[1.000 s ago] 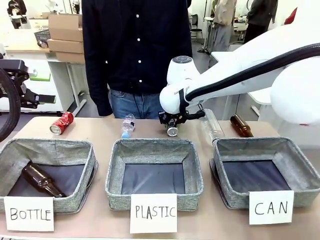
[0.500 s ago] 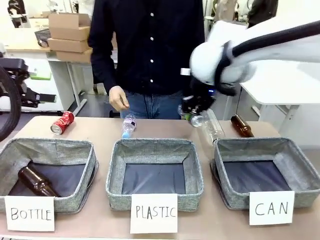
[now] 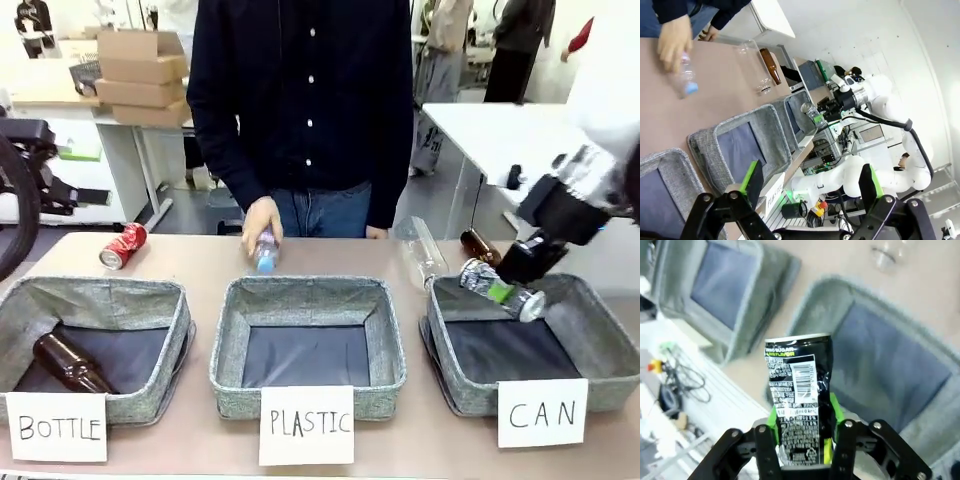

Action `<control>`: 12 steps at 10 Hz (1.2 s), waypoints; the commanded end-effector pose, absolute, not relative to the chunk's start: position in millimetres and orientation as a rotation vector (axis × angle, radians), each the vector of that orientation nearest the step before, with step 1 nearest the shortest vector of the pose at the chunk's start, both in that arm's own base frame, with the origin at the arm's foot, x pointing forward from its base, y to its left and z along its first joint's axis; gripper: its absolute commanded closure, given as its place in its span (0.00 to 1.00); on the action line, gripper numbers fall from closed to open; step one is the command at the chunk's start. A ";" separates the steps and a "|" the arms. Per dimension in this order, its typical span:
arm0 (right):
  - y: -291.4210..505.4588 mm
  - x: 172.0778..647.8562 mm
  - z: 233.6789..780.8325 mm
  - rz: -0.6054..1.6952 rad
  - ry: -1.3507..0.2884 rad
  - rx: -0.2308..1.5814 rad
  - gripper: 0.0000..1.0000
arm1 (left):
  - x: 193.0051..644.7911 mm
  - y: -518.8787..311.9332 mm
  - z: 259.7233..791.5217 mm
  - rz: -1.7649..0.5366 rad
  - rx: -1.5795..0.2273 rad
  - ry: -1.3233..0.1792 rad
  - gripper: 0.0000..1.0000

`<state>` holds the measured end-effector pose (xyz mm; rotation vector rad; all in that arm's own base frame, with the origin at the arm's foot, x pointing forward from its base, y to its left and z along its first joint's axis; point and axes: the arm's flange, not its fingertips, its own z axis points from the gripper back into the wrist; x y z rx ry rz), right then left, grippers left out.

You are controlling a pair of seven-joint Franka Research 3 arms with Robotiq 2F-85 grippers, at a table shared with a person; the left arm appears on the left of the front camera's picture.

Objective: Sort the can waste into the basket.
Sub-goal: Pick up the can waste from the table and place it in the right Fabric basket.

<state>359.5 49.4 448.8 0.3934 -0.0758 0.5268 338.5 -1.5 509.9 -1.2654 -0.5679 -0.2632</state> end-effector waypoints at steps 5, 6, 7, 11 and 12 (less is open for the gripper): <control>41.2 366.6 447.8 0.488 -0.073 0.352 1.00 | 339.7 -2.8 510.2 -0.276 -1.289 -0.592 0.00; 39.1 361.6 443.7 0.488 -0.062 0.349 0.03 | 339.7 -2.8 510.2 -0.276 -1.289 -0.592 0.00; 39.8 360.9 443.2 0.479 -0.064 0.357 0.04 | 339.7 -2.8 510.2 -0.276 -1.289 -0.592 0.00; 33.7 364.0 445.6 0.426 -0.137 0.443 0.00 | 339.7 -2.8 510.2 -0.276 -1.289 -0.592 0.00; 31.2 363.8 447.1 0.397 -0.150 0.503 0.00 | 339.7 -2.8 510.2 -0.276 -1.289 -0.592 0.00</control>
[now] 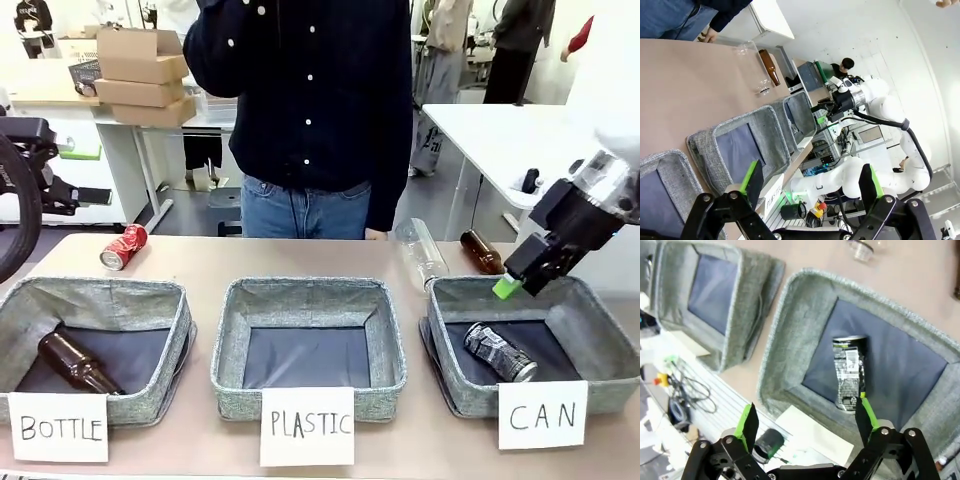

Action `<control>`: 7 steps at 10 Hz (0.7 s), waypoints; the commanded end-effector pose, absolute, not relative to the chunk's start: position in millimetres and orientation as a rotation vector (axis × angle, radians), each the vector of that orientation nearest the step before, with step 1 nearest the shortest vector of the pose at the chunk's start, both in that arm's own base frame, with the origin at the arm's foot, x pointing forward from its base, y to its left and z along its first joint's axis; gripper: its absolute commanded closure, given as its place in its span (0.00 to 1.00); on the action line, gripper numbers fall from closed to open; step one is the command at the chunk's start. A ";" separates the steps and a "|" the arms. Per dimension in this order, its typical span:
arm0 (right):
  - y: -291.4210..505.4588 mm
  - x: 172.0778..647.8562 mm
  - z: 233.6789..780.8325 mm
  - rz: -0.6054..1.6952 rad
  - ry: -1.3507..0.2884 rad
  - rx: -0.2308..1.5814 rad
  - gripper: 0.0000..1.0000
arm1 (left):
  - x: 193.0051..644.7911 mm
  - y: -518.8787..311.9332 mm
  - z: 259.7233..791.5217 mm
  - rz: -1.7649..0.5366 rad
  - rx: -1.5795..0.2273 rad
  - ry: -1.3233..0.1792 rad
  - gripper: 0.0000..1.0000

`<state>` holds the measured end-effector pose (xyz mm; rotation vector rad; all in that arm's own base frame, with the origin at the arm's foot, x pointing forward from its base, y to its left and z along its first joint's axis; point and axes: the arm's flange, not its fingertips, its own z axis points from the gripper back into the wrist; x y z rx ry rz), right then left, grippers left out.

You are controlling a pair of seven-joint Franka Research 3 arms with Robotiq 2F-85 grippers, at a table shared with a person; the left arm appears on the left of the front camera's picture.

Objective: Sort the can waste into the basket.
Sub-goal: Pick up the can waste from the table and place it in the right Fabric basket.

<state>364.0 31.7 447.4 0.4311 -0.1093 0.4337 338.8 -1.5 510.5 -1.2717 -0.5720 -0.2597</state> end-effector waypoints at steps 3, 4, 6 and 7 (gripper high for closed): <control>19.1 357.3 492.6 0.014 -0.525 1.472 0.00 | 339.7 -2.8 510.2 -0.276 -1.289 -0.592 0.00; 13.0 346.4 498.8 0.181 -0.393 1.829 0.00 | 339.7 -2.8 510.2 -0.276 -1.289 -0.592 0.00; 11.1 353.9 497.7 0.080 -0.288 2.057 0.00 | 339.7 -2.8 510.2 -0.276 -1.289 -0.592 0.00; 20.6 362.4 493.6 -0.003 -0.328 1.939 0.00 | 339.7 -2.8 510.2 -0.276 -1.289 -0.592 0.00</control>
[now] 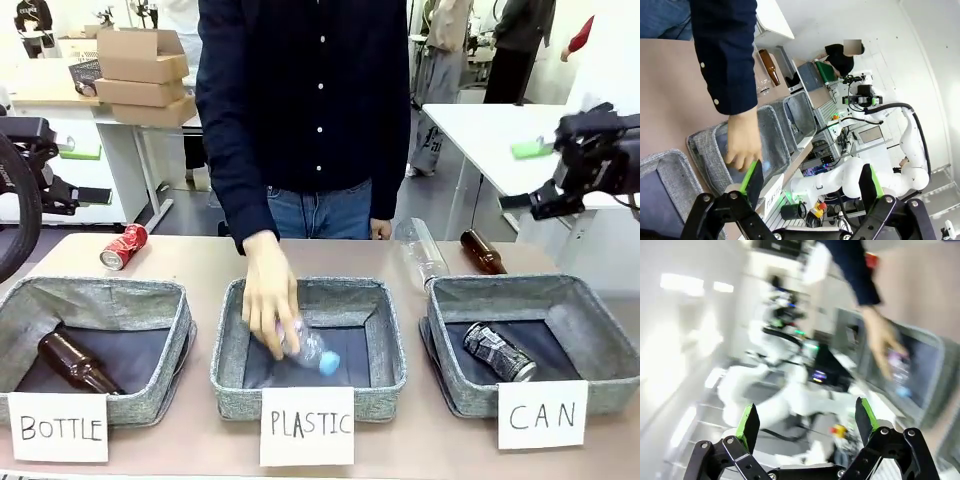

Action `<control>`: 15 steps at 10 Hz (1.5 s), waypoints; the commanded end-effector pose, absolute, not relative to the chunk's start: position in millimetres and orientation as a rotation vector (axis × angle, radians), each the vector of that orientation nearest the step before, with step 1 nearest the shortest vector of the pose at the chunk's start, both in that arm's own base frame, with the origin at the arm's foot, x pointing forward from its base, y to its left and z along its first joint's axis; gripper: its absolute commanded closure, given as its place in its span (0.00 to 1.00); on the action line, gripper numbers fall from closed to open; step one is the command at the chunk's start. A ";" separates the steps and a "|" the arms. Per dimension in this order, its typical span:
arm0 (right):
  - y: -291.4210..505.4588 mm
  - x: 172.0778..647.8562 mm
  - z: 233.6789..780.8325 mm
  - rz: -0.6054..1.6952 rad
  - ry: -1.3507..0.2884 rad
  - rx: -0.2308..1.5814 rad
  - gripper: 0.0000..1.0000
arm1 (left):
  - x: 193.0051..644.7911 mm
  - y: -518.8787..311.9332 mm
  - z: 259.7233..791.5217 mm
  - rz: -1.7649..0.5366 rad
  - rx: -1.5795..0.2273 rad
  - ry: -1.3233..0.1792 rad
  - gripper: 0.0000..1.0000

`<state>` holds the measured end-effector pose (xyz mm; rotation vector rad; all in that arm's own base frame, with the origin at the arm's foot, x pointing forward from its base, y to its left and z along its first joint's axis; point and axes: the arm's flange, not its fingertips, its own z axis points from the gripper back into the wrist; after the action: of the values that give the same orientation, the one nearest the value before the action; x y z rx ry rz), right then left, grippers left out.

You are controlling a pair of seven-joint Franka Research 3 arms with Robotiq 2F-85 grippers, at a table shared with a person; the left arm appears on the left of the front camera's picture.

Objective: Sort the can waste into the basket.
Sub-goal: Pick up the can waste from the table and place it in the right Fabric basket.

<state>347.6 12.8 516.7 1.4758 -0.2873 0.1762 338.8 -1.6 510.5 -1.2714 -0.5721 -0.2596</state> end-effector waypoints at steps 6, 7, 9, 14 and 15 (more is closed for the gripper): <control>12.5 343.6 517.2 0.225 -0.277 1.307 0.00 | 339.7 -2.8 510.2 -0.276 -1.289 -0.592 0.00; 12.5 343.6 517.2 0.225 -0.277 1.307 0.00 | 339.7 -2.8 510.2 -0.276 -1.289 -0.592 0.00; 12.5 343.6 517.2 0.225 -0.277 1.307 0.00 | 339.7 -2.8 510.2 -0.276 -1.289 -0.592 0.00; 12.5 343.6 517.2 0.225 -0.277 1.307 0.00 | 471.9 44.0 491.9 -0.253 -0.269 -0.296 0.00; 12.5 343.6 517.2 0.225 -0.277 1.307 0.00 | 505.4 48.3 473.4 -0.267 -0.149 -0.199 0.00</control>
<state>343.1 14.7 515.3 1.3123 -0.2699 0.2038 467.6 48.1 481.4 -0.4824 -0.4790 -0.3041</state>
